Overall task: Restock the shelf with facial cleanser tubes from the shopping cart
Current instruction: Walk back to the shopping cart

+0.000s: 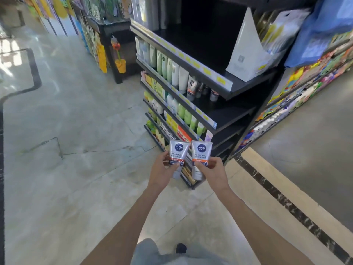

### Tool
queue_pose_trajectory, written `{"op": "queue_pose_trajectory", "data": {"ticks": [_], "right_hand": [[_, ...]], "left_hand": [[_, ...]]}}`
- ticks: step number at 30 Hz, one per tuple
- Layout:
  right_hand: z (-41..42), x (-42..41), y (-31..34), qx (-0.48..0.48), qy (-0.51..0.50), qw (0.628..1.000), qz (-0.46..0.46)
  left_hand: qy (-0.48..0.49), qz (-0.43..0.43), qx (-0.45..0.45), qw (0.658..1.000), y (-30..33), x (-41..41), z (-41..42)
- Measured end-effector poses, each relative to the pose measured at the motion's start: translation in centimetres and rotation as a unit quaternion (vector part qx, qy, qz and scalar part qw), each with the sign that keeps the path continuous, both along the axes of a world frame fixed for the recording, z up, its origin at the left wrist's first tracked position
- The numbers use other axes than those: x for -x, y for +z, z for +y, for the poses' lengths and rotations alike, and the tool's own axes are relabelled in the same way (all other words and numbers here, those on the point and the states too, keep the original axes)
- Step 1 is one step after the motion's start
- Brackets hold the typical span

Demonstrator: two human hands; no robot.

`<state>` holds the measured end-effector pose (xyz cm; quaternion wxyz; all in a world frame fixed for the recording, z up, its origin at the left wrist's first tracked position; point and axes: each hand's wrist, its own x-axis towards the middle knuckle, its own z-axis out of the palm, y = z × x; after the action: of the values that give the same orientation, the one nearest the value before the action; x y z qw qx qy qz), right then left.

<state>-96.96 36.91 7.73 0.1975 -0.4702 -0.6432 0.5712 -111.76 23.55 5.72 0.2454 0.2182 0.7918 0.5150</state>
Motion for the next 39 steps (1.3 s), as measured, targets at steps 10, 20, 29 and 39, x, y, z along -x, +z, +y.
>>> {"op": "queue_pose_trajectory", "data": {"ticks": [10, 20, 29, 39], "right_hand": [[6.1, 12.5, -1.0, -0.018, -0.082, 0.996, 0.006], [9.0, 22.8, 0.7, -0.016, -0.179, 0.984, 0.005], [17.5, 25.8, -0.2, -0.068, -0.295, 0.953, 0.026], [25.9, 27.4, -3.0, -0.163, -0.296, 0.937, -0.091]], "left_hand": [[-0.073, -0.007, -0.004, 0.997, -0.9, 15.2, 8.3], [-0.202, -0.036, 0.017, 0.978, -0.2, 27.3, 14.2], [-0.237, -0.057, 0.012, 0.97, -1.6, 30.7, 16.8], [-0.233, -0.072, 0.004, 0.97, -3.2, 31.6, 18.7]]}}
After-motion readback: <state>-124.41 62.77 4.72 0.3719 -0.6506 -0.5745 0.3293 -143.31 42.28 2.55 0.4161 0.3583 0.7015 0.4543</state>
